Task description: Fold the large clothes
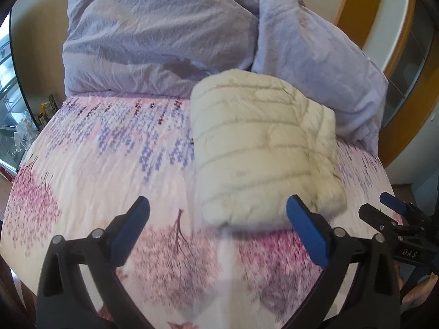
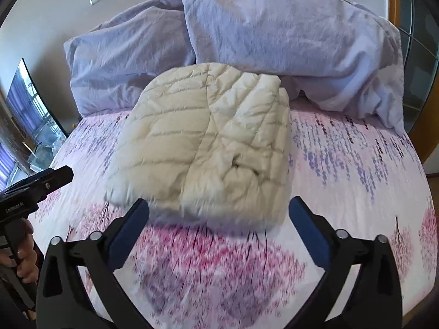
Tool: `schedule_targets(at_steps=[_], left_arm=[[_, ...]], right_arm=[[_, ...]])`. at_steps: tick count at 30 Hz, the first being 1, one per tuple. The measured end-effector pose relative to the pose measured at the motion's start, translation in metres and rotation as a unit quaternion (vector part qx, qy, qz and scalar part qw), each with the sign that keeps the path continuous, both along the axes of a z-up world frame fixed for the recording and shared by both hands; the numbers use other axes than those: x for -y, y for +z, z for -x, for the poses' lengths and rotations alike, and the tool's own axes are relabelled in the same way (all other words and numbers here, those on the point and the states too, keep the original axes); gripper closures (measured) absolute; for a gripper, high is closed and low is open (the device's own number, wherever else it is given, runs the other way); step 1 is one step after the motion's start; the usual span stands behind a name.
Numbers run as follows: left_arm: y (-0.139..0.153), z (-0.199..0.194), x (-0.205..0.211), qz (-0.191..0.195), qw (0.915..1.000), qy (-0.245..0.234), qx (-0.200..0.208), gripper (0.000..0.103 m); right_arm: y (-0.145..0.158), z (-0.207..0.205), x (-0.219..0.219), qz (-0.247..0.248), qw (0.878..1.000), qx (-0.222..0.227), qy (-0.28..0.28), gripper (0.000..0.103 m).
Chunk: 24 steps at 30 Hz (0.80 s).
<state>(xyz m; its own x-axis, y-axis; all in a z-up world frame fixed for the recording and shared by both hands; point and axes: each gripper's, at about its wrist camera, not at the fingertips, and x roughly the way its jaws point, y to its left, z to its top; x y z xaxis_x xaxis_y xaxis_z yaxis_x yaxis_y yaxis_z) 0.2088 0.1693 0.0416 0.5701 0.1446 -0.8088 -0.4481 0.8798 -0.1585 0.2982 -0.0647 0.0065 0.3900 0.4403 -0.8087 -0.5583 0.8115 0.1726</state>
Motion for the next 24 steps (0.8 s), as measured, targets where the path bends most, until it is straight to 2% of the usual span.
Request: schedule_targets(at_steps=[13, 24], left_arm=[[-0.002, 0.038, 0.043, 0.014, 0.9992, -0.033, -0.016, 0.002], [0.003, 0.054, 0.054, 0.027, 0.9988, -0.037, -0.014, 0.002]], right_arm=[[0.005, 0.039, 0.030, 0.010, 0.998, -0.055, -0.022, 0.001], [0.011, 0.057, 0.029, 0.004, 0.998, -0.059, -0.011, 0.001]])
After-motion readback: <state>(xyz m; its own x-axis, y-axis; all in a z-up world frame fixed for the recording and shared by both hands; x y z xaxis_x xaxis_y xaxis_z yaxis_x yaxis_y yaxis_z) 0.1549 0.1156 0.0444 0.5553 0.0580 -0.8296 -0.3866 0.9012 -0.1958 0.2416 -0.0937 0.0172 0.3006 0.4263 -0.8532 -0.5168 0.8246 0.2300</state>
